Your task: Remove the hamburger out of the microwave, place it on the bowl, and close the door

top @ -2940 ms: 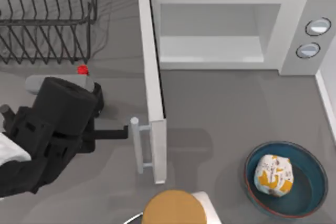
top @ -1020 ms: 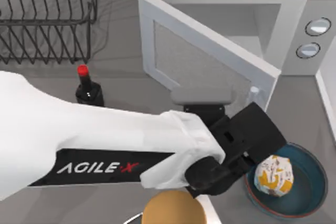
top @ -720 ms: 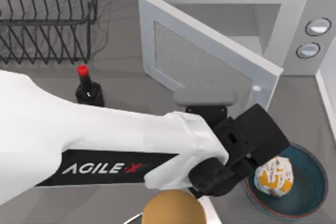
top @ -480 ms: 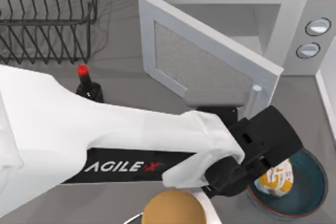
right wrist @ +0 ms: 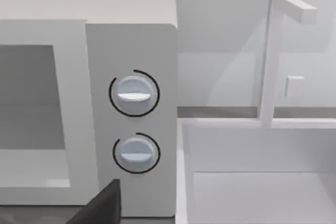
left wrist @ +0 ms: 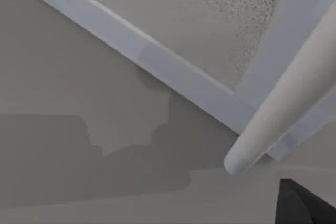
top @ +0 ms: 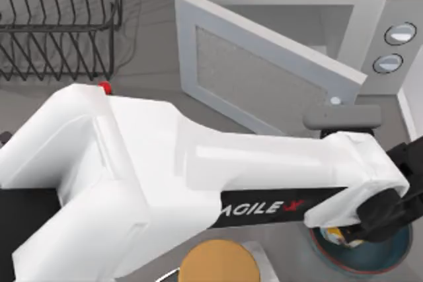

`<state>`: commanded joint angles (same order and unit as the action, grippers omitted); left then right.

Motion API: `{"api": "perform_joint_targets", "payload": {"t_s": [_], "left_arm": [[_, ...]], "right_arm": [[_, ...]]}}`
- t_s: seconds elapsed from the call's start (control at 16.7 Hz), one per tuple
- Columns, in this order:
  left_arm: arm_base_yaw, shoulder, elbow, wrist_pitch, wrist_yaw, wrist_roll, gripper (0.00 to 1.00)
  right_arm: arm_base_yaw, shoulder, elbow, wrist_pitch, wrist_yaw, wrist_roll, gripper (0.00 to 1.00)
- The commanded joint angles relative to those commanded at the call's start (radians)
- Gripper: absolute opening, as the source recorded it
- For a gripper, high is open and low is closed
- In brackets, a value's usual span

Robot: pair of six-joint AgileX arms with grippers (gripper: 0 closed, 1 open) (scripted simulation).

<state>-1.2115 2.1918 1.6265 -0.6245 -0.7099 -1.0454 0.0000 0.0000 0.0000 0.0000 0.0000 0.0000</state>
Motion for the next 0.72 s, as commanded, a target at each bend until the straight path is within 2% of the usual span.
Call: {"api": "perform_joint_targets", "payload": {"t_s": [0.42, 0.72], "left_arm": [[0.001, 0.025, 0.037, -0.017, 0.001, -0.006, 0.00], [0.115, 0.134, 0.194, 0.026, 0.051, 0.136, 0.00]], "right_arm": [[0.000, 0.000, 0.000, 0.000, 0.000, 0.000, 1.00], [0.000, 0.000, 0.000, 0.000, 0.000, 0.000, 1.00]]}}
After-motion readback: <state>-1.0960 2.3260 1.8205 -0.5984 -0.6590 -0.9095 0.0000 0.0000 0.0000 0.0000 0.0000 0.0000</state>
